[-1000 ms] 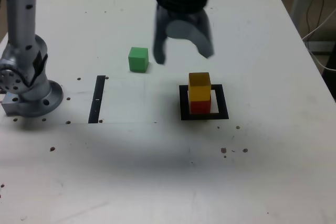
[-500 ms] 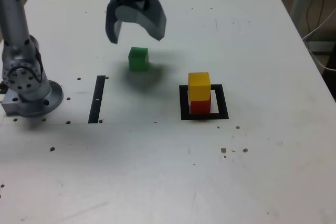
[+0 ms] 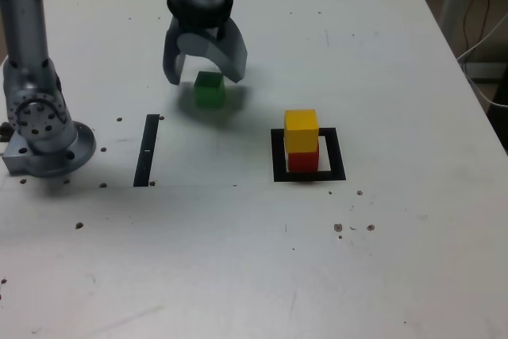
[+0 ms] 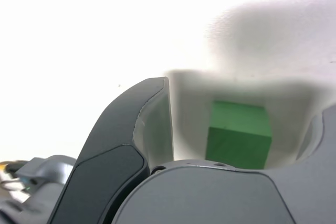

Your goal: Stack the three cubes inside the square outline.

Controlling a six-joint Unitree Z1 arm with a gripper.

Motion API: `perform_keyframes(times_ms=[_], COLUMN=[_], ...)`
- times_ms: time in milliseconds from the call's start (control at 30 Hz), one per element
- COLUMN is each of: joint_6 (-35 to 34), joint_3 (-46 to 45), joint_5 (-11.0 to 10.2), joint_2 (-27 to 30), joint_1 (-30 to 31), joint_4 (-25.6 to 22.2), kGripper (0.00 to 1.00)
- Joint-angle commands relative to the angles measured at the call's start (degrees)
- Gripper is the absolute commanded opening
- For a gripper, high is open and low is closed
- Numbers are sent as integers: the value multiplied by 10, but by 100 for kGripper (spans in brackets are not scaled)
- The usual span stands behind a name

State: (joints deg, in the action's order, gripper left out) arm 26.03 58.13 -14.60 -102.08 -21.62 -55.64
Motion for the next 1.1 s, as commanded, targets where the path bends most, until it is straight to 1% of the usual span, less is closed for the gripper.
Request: perform_keyframes(times_ms=[0, 200, 267, 433, 567, 667, 933, 1067], joint_6=[2, 3, 3, 3, 3, 4, 19, 24], joint_3=[-10, -18, -18, -20, -23, -25, -31, -28], joint_5=[3, 5, 5, 5, 7, 10, 27, 32], joint_2=[-4, -8, -9, -9, -8, -8, -8, -8], joint_1=[1, 8, 9, 12, 21, 27, 39, 40], joint_4=[13, 29, 32, 40, 45, 44, 43, 42], kGripper=[86, 79, 74, 55, 47, 44, 44, 39])
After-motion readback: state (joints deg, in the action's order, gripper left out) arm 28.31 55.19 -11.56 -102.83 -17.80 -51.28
